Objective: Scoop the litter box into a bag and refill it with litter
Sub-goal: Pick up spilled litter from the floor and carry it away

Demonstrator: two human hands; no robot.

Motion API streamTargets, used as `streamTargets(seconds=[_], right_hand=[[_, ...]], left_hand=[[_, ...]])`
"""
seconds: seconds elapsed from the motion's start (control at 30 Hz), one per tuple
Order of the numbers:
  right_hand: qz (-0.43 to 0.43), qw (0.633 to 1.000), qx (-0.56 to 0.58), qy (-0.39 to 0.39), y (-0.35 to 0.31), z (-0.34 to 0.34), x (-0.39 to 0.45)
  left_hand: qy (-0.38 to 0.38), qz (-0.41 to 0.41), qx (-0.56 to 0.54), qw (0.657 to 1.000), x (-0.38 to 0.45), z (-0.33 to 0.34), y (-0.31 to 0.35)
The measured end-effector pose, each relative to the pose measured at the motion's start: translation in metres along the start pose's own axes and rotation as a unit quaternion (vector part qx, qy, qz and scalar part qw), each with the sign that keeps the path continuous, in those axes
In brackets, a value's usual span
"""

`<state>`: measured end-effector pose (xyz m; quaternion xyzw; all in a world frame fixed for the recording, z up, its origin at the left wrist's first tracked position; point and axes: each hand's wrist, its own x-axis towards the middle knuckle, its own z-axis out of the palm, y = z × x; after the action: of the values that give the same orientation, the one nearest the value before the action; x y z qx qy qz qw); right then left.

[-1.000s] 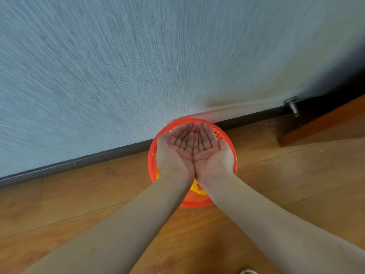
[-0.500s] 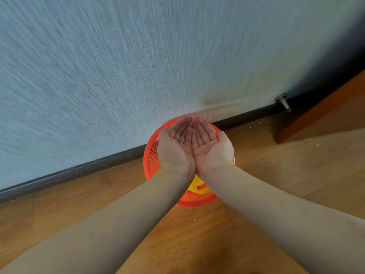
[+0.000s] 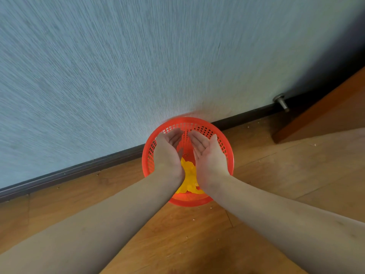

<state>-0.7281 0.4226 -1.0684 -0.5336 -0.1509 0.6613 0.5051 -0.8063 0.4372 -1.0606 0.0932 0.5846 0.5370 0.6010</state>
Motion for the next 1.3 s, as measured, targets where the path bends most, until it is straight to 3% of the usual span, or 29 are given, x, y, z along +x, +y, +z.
streamTargets(seconds=[0.2, 0.33, 0.57, 0.63, 0.67, 0.8, 0.87, 0.97, 1.1, 1.17, 1.3], right_hand=[[0.003, 0.996, -0.083, -0.037, -0.002, -0.007, 0.001], [-0.017, 0.985, -0.167, -0.051, -0.008, -0.007, 0.004], [-0.093, 0.917, -0.386, -0.044, -0.024, -0.007, 0.012], [-0.091, 0.878, -0.466, -0.061, -0.031, -0.008, 0.015], [-0.096, 0.855, -0.504, -0.070, -0.034, -0.009, 0.015], [-0.162, 0.743, -0.642, -0.099, -0.038, -0.017, 0.014], [-0.195, 0.685, -0.694, -0.100, -0.035, -0.021, 0.011], [-0.201, 0.616, -0.752, -0.121, -0.032, -0.026, 0.014], [-0.240, 0.531, -0.799, -0.147, -0.028, -0.037, 0.020], [-0.270, 0.494, -0.816, -0.132, -0.022, -0.041, 0.020], [-0.286, 0.467, -0.832, -0.087, -0.009, -0.037, 0.010]], left_hand=[[0.000, 0.012, 0.044, 0.999, 0.003, 0.000, 0.012], [0.003, 0.028, 0.140, 0.990, 0.008, 0.003, 0.023], [-0.039, 0.067, 0.324, 0.943, 0.031, -0.004, 0.032], [-0.069, 0.123, 0.417, 0.898, 0.035, -0.010, 0.034], [-0.086, 0.163, 0.477, 0.859, 0.034, -0.012, 0.035], [-0.081, 0.349, 0.651, 0.669, 0.036, -0.022, 0.031], [-0.092, 0.423, 0.685, 0.586, 0.038, -0.026, 0.028], [-0.120, 0.484, 0.717, 0.487, 0.045, -0.029, 0.023], [-0.047, 0.526, 0.767, 0.366, 0.040, -0.036, 0.023], [-0.045, 0.547, 0.754, 0.360, 0.040, -0.042, 0.020], [-0.098, 0.529, 0.726, 0.428, 0.032, -0.055, 0.012]])
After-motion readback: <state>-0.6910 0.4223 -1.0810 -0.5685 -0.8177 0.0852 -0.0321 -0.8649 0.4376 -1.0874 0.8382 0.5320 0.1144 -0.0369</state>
